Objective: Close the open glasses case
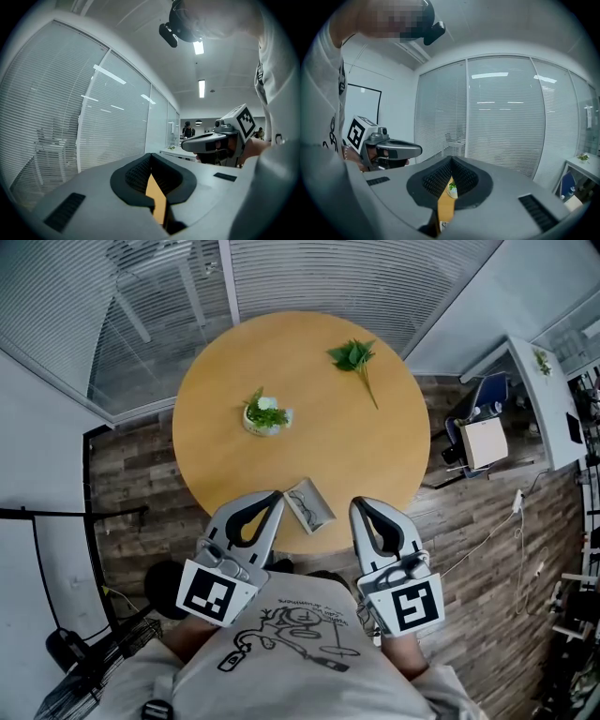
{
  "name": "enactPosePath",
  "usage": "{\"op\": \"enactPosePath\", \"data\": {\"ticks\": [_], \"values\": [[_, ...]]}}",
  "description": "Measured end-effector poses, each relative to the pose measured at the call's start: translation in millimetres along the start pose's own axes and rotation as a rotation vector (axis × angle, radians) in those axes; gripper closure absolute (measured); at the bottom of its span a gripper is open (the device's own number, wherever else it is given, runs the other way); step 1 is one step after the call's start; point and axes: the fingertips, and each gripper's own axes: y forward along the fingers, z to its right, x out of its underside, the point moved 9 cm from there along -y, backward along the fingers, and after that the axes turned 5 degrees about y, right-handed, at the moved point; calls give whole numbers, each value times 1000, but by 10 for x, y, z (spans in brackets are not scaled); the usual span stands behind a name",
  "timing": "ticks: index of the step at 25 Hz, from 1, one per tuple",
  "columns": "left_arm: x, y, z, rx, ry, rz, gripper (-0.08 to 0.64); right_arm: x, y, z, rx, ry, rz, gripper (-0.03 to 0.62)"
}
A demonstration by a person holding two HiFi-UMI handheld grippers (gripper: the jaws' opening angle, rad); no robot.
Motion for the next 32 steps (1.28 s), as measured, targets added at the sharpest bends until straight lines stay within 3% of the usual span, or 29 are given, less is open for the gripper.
{"op": "enactPosePath", "data": {"ticks": [6,17,23,27,32], "values": [[70,14,-101,10,-1,-7,540,-27,131,-46,-2,15,47,584],[134,-28,-129,24,-1,9,540,75,177,-96,3,1,7,583],[240,-26,-135,27,22,-1,540,156,189,-97,11,-19,17,583],[353,16,-157,26,38,-11,540,216,253,-65,19,-2,80,584],[522,61,-165,33,75,-36,540,354,297,-20,13,-22,64,583]]}}
